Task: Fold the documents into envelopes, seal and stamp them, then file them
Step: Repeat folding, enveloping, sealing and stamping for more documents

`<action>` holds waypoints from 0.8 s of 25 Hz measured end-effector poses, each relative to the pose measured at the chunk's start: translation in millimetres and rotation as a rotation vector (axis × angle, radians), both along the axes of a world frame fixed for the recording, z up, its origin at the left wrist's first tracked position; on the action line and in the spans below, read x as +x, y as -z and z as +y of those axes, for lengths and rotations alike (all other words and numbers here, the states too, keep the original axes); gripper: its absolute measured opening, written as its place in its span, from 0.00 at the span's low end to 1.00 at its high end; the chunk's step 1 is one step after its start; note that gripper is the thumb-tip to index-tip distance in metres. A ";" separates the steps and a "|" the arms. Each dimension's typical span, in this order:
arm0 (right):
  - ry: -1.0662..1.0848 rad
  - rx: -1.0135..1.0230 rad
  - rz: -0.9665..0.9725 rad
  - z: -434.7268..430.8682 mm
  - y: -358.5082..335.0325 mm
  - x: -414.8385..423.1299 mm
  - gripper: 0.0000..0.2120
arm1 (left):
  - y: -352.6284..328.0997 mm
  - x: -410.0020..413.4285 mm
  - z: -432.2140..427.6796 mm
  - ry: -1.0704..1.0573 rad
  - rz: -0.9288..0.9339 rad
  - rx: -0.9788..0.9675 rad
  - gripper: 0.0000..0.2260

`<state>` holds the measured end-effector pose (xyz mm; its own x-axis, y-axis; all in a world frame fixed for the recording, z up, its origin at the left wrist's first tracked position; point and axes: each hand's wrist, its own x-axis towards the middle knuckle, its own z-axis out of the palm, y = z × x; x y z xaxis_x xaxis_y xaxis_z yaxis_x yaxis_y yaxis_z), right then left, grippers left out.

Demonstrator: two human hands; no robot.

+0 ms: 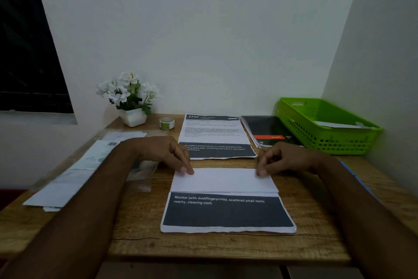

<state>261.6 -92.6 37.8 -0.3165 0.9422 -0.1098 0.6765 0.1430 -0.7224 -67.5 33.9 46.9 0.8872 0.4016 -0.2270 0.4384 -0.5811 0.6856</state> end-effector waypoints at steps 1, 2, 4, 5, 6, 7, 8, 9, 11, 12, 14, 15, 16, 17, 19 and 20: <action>0.008 0.012 -0.022 -0.7 -1.1 -1.8 0.08 | 0.5 2.0 -0.7 -0.019 0.016 0.046 0.08; 0.017 0.015 -0.076 -1.5 -2.2 -3.4 0.13 | 1.4 4.6 -1.3 -0.048 0.022 0.082 0.10; 0.041 -0.008 -0.210 -2.0 -4.4 -7.1 0.23 | 3.9 10.4 -1.9 -0.103 0.009 0.106 0.13; 0.053 -0.028 -0.272 -2.5 -5.5 -9.3 0.27 | 5.0 12.8 -1.4 -0.117 0.011 0.116 0.15; 0.067 -0.044 -0.314 -3.1 -6.7 -11.5 0.29 | 6.0 14.5 -1.2 -0.129 0.025 0.132 0.16; 0.081 -0.053 -0.332 -3.9 -7.8 -13.4 0.31 | 6.4 16.0 -1.1 -0.137 0.052 0.150 0.17; 0.094 -0.060 -0.338 -4.6 -8.8 -15.2 0.32 | 6.7 16.7 -1.2 -0.143 0.082 0.162 0.17; 0.103 -0.066 -0.341 -4.7 -9.4 -16.4 0.33 | 7.0 16.9 -0.7 -0.152 0.106 0.165 0.16; 0.099 -0.061 -0.356 -5.0 -10.2 -18.9 0.34 | 7.2 17.1 0.2 -0.169 0.133 0.160 0.15; 0.084 -0.049 -0.355 -5.2 -10.4 -19.6 0.32 | 7.5 17.0 0.5 -0.177 0.133 0.163 0.15; 0.062 -0.016 -0.332 -5.4 -9.9 -20.1 0.26 | 8.8 17.6 1.1 -0.187 0.111 0.176 0.15; 0.070 0.014 -0.333 -5.6 -10.0 -20.3 0.24 | 9.1 17.7 0.9 -0.189 0.096 0.178 0.15; 0.094 0.054 -0.352 -5.7 -10.2 -20.5 0.22 | 9.1 17.7 0.5 -0.185 0.081 0.176 0.14; 0.120 0.093 -0.366 -6.0 -10.2 -20.2 0.21 | 8.9 17.9 -0.2 -0.179 0.068 0.176 0.13; 0.136 0.134 -0.314 -5.9 -9.1 -18.9 0.18 | 8.2 18.0 -2.0 -0.169 0.042 0.183 0.12; 0.127 0.132 -0.268 -6.1 -8.9 -18.2 0.17 | 7.9 17.5 -3.1 -0.164 0.014 0.185 0.13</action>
